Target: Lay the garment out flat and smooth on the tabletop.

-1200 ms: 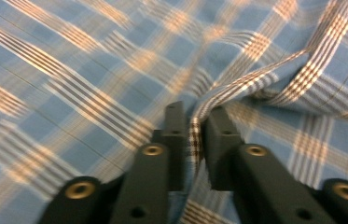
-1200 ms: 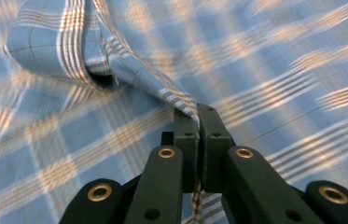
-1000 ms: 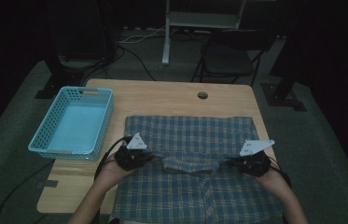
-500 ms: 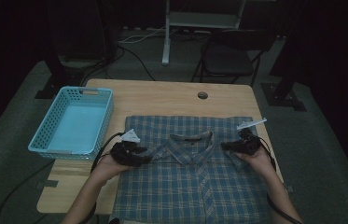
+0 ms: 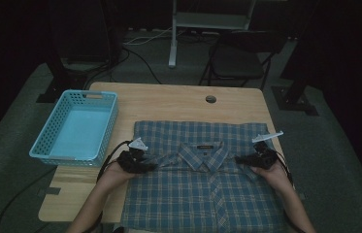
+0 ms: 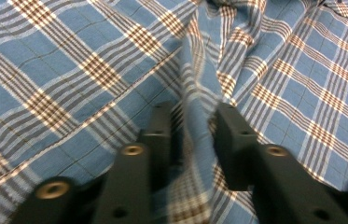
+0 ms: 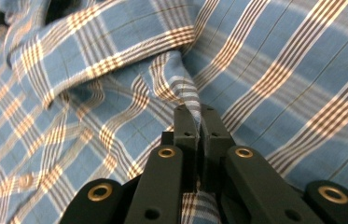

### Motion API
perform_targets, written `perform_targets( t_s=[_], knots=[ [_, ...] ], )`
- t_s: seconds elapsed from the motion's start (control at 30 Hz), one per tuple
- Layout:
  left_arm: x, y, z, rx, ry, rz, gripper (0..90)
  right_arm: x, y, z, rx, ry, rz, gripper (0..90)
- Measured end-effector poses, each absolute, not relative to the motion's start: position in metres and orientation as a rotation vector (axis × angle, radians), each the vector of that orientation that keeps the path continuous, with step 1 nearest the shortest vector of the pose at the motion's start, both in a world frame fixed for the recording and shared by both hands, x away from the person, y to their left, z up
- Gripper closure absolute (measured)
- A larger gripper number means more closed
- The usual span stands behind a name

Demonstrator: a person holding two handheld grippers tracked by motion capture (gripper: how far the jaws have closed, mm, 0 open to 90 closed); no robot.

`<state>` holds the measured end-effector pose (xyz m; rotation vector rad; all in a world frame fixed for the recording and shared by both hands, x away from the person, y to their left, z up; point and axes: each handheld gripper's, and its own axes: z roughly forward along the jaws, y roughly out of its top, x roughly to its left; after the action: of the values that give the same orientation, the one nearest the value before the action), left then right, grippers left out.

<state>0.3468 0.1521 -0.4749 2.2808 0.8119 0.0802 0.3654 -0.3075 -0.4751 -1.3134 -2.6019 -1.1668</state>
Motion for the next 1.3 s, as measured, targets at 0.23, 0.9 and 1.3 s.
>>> perform_targets(
  t_s=[0.23,0.9,1.3],
  knots=[
    [0.303,0.15,-0.477,2.324,0.706,0.037,87.5,0.327,-0.312,-0.479,-1.242,-2.623,-1.169,87.6],
    [0.396,0.192,-0.315,1.568,1.213,0.773,27.5,0.413,-0.346,-0.314,-2.118,-2.091,-1.865,40.0],
    [0.382,0.152,-0.425,1.937,1.188,0.418,28.7,0.421,-0.306,-0.424,-1.928,-2.47,-1.267,32.9]
  ],
)
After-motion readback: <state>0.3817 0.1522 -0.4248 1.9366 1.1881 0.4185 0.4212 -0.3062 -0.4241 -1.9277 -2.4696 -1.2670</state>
